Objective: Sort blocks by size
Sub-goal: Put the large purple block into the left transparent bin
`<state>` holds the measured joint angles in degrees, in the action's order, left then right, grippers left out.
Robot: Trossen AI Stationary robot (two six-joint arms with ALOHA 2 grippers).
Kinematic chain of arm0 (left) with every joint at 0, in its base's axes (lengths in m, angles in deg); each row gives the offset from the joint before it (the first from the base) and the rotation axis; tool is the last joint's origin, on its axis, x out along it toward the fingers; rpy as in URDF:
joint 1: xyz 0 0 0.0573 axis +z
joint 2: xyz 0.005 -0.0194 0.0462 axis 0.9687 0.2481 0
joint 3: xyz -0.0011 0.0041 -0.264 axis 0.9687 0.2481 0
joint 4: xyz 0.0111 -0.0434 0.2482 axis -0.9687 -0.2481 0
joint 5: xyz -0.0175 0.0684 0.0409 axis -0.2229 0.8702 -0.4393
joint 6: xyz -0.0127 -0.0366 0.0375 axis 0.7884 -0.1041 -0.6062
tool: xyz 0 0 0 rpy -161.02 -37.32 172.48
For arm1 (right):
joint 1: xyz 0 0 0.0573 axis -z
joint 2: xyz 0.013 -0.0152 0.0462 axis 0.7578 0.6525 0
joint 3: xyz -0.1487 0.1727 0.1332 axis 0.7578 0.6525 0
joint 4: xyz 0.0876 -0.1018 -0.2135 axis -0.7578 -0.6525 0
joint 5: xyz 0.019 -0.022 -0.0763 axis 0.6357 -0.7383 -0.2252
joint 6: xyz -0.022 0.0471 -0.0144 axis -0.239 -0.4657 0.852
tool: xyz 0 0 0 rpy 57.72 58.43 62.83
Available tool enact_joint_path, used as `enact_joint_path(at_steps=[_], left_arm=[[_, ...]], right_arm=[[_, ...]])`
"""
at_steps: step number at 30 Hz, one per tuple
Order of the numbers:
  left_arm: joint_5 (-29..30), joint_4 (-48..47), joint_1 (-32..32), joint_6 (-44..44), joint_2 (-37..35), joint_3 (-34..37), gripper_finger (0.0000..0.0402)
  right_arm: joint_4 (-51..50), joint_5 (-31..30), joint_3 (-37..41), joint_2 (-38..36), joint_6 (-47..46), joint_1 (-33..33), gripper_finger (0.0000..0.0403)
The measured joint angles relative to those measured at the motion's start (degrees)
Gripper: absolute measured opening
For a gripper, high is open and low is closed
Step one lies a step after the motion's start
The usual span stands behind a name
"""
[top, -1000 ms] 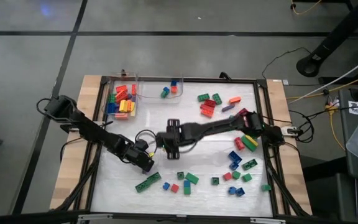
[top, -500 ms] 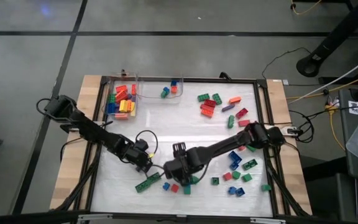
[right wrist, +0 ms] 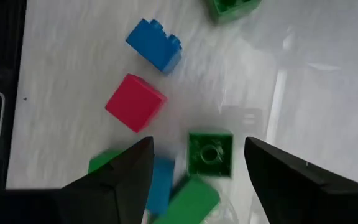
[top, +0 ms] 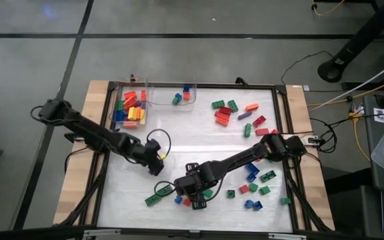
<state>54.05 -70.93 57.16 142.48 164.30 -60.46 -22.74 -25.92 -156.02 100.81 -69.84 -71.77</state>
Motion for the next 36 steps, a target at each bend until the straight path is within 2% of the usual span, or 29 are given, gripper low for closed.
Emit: enact_joint_path(at_steps=[6, 11, 14, 19, 23, 26, 36], left_arm=[[0.0, -0.8, 5.9, -5.9, -10.1, -0.1, 0.005], [2.0, -5.6, 12.2, -10.8, -19.3, -0.2, 0.0042], [5.7, -8.7, 16.6, -13.7, -24.6, -0.2, 0.0043], [15.8, -13.2, 24.1, -16.9, -31.3, -0.2, 0.0056], [24.5, -15.8, 29.9, -19.3, -33.5, -0.2, 0.0052], [28.8, -16.6, 33.9, -21.2, -33.5, -0.2, 0.0051], [30.6, -16.3, 44.6, -30.8, -32.1, -0.2, 0.0109]], right_arm=[[0.2, -1.4, 0.0, 2.0, -0.1, 0.0, 0.0248], [-0.6, -2.0, 0.1, 3.2, -0.1, 0.0, 0.0248], [-0.2, -2.0, 0.0, 3.4, -0.1, 0.0, 0.0248], [0.1, -2.0, 0.0, 3.8, -0.1, 0.0, 0.0248], [0.2, -2.0, 0.0, 4.3, -0.1, 0.0, 0.0248], [-0.1, -2.0, 0.1, 5.1, -0.1, 0.0, 0.0248], [0.0, -2.2, 0.0, 6.3, -1.2, 0.1, 0.0248]])
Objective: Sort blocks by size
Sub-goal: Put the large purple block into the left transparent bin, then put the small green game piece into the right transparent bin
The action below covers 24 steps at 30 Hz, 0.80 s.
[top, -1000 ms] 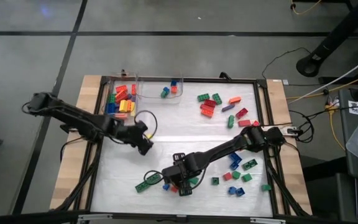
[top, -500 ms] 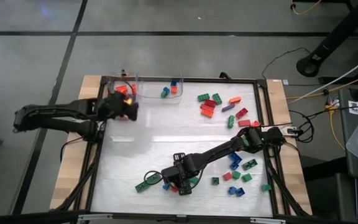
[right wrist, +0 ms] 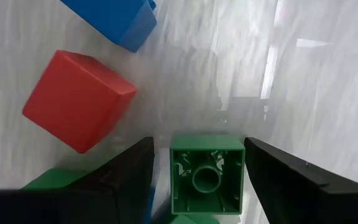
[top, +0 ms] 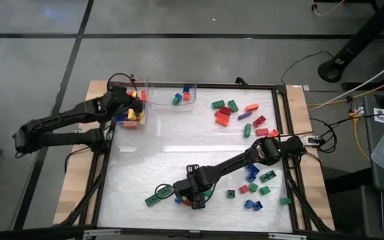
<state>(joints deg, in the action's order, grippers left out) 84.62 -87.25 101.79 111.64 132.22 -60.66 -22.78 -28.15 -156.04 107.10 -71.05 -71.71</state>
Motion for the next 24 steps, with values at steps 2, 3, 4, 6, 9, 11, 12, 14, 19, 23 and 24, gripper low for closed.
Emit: enact_joint_path(at_steps=[2, 3, 4, 6, 9, 11, 12, 14, 19, 23, 24], left_arm=[[0.0, 0.0, 1.4, -0.3, 0.5, 0.0, 0.0124], [0.0, 0.0, 1.9, -0.3, 0.7, 0.0, 0.0131], [0.0, 0.0, 2.3, -0.2, 0.9, 0.0, 0.0137], [-0.9, 0.0, 2.8, -0.2, 1.1, 0.0, 0.0148], [-2.8, 0.1, 2.7, -0.3, 1.1, 0.0, 0.0157], [-4.5, 0.2, 2.6, -1.0, 1.1, 0.0, 0.0158], [-5.5, 0.2, 2.6, -1.6, 1.1, 0.0, 0.0158], [-8.0, 0.2, 2.6, -1.9, 1.1, 0.0, 0.0155], [-16.3, 0.2, 2.6, -2.1, 1.1, 0.0, 0.0143], [-22.5, 0.2, 2.3, -4.6, 1.1, 0.0, 0.0134], [-23.3, 0.2, 2.0, -5.3, 1.0, 0.0, 0.0131]], right_arm=[[-0.1, 0.0, -0.1, 0.2, 0.0, 0.0, 0.0248], [-0.2, 0.0, -0.1, 0.3, 0.0, 0.0, 0.0248], [-0.3, 0.0, -0.1, 0.3, 0.0, 0.0, 0.0248], [-0.5, 0.0, -0.1, 0.3, 0.0, 0.0, 0.0243], [-0.5, 0.0, -0.1, 0.3, 0.0, 0.1, 0.022], [-0.7, 0.0, -0.1, 0.4, 0.0, 0.5, 0.0194], [-0.7, -0.2, -0.1, 0.4, 0.0, 0.8, 0.0178], [-0.7, -0.1, -0.1, 0.4, 0.1, 1.5, 0.0149], [-0.9, 1.6, -0.1, 0.1, 2.8, 4.3, 0.0135], [-3.4, -0.6, -2.9, 0.4, 5.5, 7.7, 0.0137], [-3.4, -1.3, -3.7, 0.4, 6.3, 8.8, 0.0144]])
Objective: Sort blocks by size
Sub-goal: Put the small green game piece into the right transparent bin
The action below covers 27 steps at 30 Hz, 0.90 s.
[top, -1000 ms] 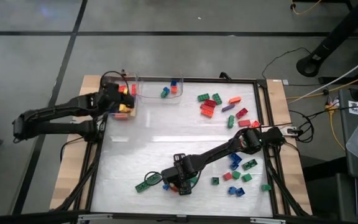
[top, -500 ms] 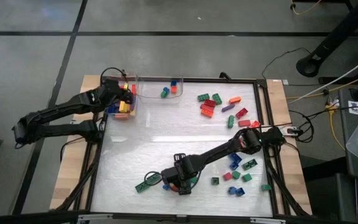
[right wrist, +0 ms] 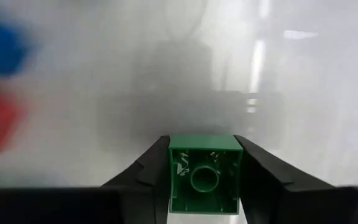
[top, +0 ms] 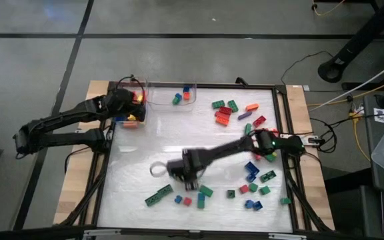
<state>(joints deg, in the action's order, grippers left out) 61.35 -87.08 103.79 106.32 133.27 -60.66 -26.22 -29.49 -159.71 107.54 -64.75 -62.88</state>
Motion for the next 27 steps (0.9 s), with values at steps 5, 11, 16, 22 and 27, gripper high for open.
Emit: enact_joint_path(at_steps=[5, 11, 16, 22, 27], left_arm=[[-0.6, -0.1, -2.8, -2.0, -0.3, 0.0, 0.0119], [-0.6, -0.5, -6.4, -2.5, -0.3, 0.0, 0.0105], [-0.6, -3.6, -10.0, -1.6, -0.3, 0.0, 0.0096], [-0.7, -6.7, -13.9, -0.4, -0.3, 0.0, 0.0092], [-1.5, -7.0, -17.9, 2.8, -0.3, 0.0, 0.0095]], right_arm=[[-2.5, -6.8, -6.3, 0.0, 4.8, 5.3, 0.0165], [-1.4, -17.9, -12.4, -0.2, 12.6, 13.8, 0.0138], [2.1, -21.0, -14.8, -0.3, 16.5, 21.4, 0.0155], [8.9, -19.8, -15.0, -0.3, 16.7, 30.2, 0.017], [10.7, -13.7, -15.0, -0.1, 14.9, 34.7, 0.0167]])
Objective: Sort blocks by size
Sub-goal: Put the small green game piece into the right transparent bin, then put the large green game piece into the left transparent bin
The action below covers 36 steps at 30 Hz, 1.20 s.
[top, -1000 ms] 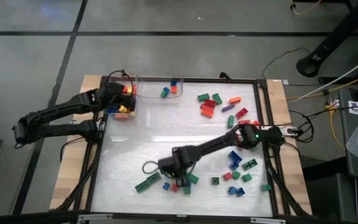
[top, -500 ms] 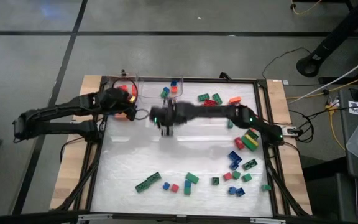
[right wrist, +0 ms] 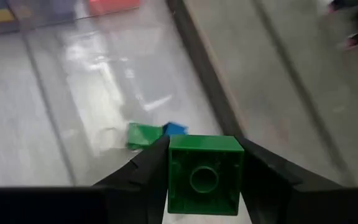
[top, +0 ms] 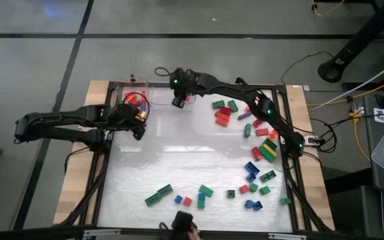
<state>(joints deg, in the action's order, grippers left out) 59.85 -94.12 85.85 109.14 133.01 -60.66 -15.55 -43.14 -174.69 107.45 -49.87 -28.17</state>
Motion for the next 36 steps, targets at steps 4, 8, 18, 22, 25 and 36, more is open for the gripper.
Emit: enact_joint_path(at_steps=[4, 8, 18, 22, 25, 36], left_arm=[[-3.8, 0.0, -4.5, 2.1, 0.5, 0.0, 0.0094], [-4.6, 0.1, -10.3, 5.1, 1.5, 0.0, 0.0095], [-7.7, 6.0, -24.7, 11.3, 7.1, 0.0, 0.0117], [-11.1, 10.7, -29.5, 11.3, 9.6, 0.0, 0.0123], [-11.1, 14.4, -33.5, 12.3, 11.8, 0.0, 0.0122], [-11.3, 25.4, -45.7, 21.7, 22.6, 0.0, 0.0118]], right_arm=[[0.1, 2.3, 0.0, 0.1, -0.6, 1.9, 0.0167], [0.1, 1.7, 0.0, 0.1, -1.6, 2.3, 0.018], [0.3, 1.8, 0.0, 0.1, -2.3, 1.8, 0.0273], [0.1, 2.3, 0.0, 0.1, -5.0, 1.1, 0.029], [-0.9, 3.0, 0.0, 0.1, -5.0, 0.0, 0.0291], [-16.2, 3.2, 0.0, 0.1, -3.7, -7.2, 0.0285]])
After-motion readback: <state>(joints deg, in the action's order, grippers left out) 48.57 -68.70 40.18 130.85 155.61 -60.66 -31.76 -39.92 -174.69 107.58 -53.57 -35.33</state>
